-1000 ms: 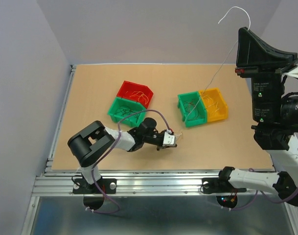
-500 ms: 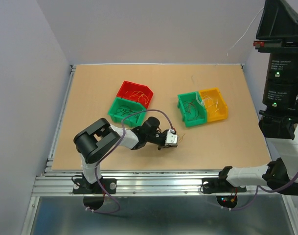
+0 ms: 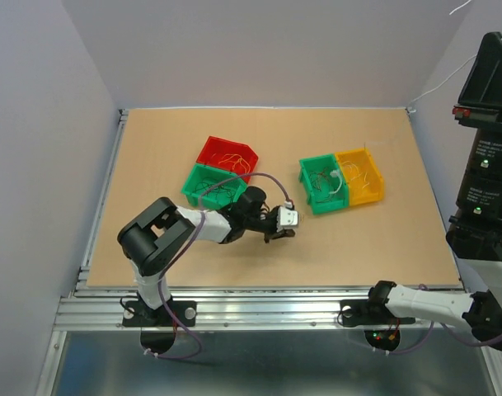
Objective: Untangle the cables
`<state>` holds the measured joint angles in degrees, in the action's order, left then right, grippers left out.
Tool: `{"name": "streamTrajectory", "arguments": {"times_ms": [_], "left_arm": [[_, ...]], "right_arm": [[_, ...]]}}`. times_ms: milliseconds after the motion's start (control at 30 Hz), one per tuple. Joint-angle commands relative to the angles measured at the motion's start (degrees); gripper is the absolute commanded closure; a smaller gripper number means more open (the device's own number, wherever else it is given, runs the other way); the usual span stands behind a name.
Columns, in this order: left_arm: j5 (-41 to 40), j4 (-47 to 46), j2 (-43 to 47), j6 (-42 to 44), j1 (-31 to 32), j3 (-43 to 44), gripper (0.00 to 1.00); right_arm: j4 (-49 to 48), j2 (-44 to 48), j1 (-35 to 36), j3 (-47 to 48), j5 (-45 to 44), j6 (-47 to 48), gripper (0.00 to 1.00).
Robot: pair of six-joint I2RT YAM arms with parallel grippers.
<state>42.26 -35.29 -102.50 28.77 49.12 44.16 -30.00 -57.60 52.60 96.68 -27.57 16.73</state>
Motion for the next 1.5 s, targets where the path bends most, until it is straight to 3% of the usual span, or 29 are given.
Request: {"name": "streamTrajectory", "arguments": {"times_ms": [0, 333, 500, 633, 867, 1033, 1467], "left_arm": [[0.45, 1.10, 8.52, -2.85, -3.33, 2.51, 1.00], [-0.07, 0.75, 16.45, -2.14, -5.97, -2.06, 1.00], [-0.16, 0.57, 17.59, -2.58, -6.58, -2.41, 1.00], [-0.07, 0.22, 19.00, -2.58, -6.85, -3.03, 1.00], [-0.16, -0.31, 20.67, -2.50, -7.02, -4.17, 1.00], [0.10, -0.48, 21.20, -2.41, -7.11, -4.61, 1.00], [0.28, -0.66, 21.20, -2.06, -7.20, -4.87, 1.00]], "right_arm": [[-7.00, -0.05, 0.31, -6.23, -6.51, 7.60, 0.99], [-14.99, -5.06, 0.14, -13.71, -12.24, 23.24, 0.99], [-17.29, -5.24, -3.72, -19.07, -12.16, 23.09, 0.99], [-17.29, -7.60, -13.64, -21.36, -12.06, 19.67, 0.99], [-11.07, -10.68, -30.87, -24.35, -7.60, 0.18, 0.99], [-8.50, -11.13, -33.96, -26.28, -4.25, -7.05, 0.99], [-8.85, -11.21, -35.11, -33.93, -1.52, -14.79, 0.99]]}}
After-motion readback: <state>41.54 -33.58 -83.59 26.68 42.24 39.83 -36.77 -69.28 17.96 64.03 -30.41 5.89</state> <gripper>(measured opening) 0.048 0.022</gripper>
